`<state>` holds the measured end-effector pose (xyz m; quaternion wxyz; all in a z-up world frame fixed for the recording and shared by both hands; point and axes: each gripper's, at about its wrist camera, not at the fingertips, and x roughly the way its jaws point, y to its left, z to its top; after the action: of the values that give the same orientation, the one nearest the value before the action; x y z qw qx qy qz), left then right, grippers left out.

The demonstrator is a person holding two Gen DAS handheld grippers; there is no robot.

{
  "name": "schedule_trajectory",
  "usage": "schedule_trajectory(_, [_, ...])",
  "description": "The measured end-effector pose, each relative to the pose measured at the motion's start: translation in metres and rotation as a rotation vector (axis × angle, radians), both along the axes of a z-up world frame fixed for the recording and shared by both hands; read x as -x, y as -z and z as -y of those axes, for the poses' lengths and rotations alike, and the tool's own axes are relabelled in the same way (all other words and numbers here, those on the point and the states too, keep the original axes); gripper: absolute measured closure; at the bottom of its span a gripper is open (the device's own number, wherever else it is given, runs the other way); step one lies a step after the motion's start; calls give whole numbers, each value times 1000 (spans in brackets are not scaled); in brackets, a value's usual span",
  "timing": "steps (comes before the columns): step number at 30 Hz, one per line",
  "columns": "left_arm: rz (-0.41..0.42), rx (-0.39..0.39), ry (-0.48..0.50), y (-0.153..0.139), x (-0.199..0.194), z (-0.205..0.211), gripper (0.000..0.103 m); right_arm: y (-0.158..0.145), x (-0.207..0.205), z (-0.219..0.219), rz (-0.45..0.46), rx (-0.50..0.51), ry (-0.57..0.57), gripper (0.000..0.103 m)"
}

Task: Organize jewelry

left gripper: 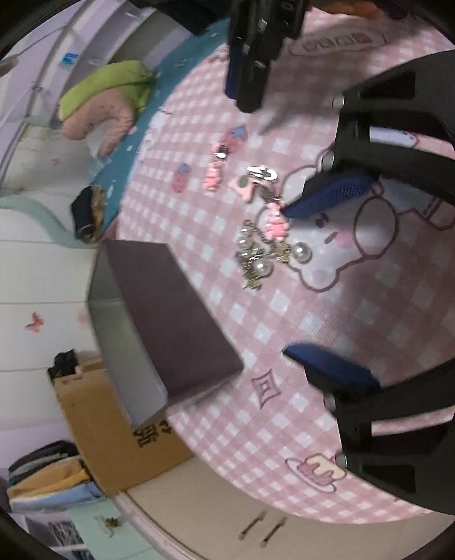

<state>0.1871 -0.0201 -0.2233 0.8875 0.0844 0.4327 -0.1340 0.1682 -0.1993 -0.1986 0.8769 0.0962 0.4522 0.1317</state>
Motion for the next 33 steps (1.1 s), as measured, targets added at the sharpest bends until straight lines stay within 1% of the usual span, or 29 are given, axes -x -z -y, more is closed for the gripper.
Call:
schedule_trajectory(3, [-3, -3, 14, 0, -4, 0, 40, 1, -1, 2, -1, -14, -4, 56])
schedule_trajectory(4, [-5, -2, 17, 0, -4, -1, 43, 1, -1, 3, -1, -16, -3, 56])
schedule_trajectory(5, [-2, -5, 18, 0, -5, -1, 52, 2, -2, 4, -1, -17, -3, 56])
schedule_trajectory(6, [-2, -7, 23, 0, -6, 1, 57, 3, -3, 4, -5, -16, -3, 56])
schedule_trajectory(7, [-4, -9, 30, -1, -6, 1, 65, 3, -3, 4, -8, -16, -3, 56])
schedule_trajectory(8, [-5, -14, 38, -1, -7, 2, 70, 4, -3, 4, -11, -17, -4, 56])
schedule_trajectory(10, [-5, -18, 48, -1, -8, 4, 74, 5, -2, 5, -14, -22, -3, 56])
schedule_trajectory(12, [0, -24, 61, -2, -8, 6, 83, 5, -2, 6, -15, -26, -3, 56])
schedule_trajectory(13, [2, -27, 62, -2, -7, 6, 91, 5, -2, 6, -15, -28, -1, 56])
schedule_trajectory(18, [-30, 37, 53, -7, -8, -10, 92, 5, -3, 6, -16, -18, 3, 56])
schedule_trajectory(20, [-25, 68, 48, -14, -5, -20, 92, 5, -3, 6, -16, -14, 1, 56])
schedule_trajectory(24, [3, 144, 38, -38, 1, -40, 92, 5, -5, 5, -17, -15, 2, 55])
schedule_trajectory(33, [56, 318, 65, -91, 10, -64, 92, 4, -9, -5, -19, -5, -16, 55])
